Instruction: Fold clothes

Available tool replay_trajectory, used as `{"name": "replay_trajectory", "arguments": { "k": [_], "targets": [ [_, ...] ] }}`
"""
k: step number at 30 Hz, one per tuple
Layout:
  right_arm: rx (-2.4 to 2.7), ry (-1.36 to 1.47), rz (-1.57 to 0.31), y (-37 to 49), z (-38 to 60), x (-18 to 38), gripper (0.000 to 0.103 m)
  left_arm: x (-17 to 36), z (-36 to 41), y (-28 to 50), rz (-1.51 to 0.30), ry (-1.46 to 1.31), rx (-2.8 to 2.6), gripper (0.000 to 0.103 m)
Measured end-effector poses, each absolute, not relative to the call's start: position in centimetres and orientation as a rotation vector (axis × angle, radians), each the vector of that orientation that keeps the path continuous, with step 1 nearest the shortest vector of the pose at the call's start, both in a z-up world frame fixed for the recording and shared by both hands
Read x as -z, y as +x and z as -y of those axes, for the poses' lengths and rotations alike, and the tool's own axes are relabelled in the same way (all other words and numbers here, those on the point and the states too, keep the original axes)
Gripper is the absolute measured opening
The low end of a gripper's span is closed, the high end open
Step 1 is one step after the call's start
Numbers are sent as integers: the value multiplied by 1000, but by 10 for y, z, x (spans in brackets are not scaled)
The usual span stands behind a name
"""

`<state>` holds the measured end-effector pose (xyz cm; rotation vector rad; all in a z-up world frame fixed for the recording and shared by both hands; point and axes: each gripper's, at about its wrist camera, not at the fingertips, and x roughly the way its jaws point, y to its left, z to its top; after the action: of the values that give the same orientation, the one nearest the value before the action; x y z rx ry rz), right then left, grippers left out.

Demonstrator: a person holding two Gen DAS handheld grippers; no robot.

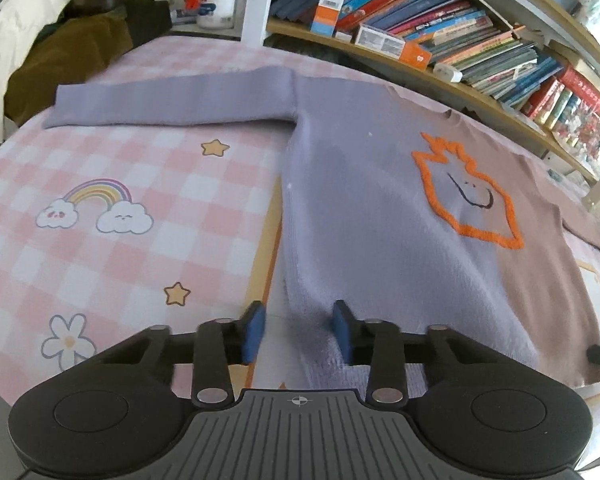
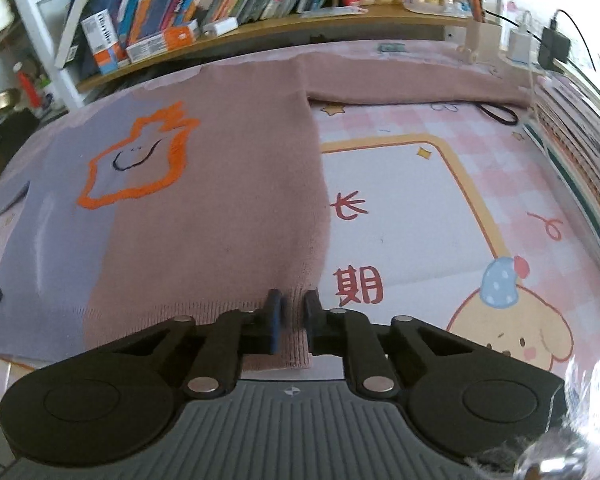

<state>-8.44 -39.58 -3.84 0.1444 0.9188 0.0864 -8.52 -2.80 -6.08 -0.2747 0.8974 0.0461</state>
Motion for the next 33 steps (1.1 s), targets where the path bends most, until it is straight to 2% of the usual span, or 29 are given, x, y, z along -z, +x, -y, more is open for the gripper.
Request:
{"name": "replay_trajectory", "arguments": {
  "k": [2, 4, 6, 10, 16, 21, 23, 25, 33],
  "targets": [
    [-95, 132, -914, -83, 395, 35, 9, 63, 28, -82, -904, -301, -27, 4],
    [-103, 124, -902, -83, 394, 30, 8, 58, 28, -86, -841, -327, -44, 4],
    [-110, 142, -851, -84, 395, 16, 8, 43, 31, -93, -741, -309, -54, 4],
    [-109, 182, -828, -85, 397, -9, 8, 30, 35, -89, -761, -282, -37, 4],
    [-83, 100, -915, -83, 389, 20, 8, 56, 47, -85, -863, -154, -68, 5],
    [-79, 50, -932, -85, 389, 37, 9, 61, 52, -87, -886, -84, -87, 11],
    [-71, 46, -921, -86, 390, 36, 13, 60, 53, -88, -893, -70, -93, 15],
    [-63, 47, -905, -86, 391, 34, 30, 56, 56, -90, -879, -73, -96, 16],
    [-78, 50, -821, -93, 394, 19, 33, 35, 76, -101, -807, -56, -95, 18]
  ]
}}
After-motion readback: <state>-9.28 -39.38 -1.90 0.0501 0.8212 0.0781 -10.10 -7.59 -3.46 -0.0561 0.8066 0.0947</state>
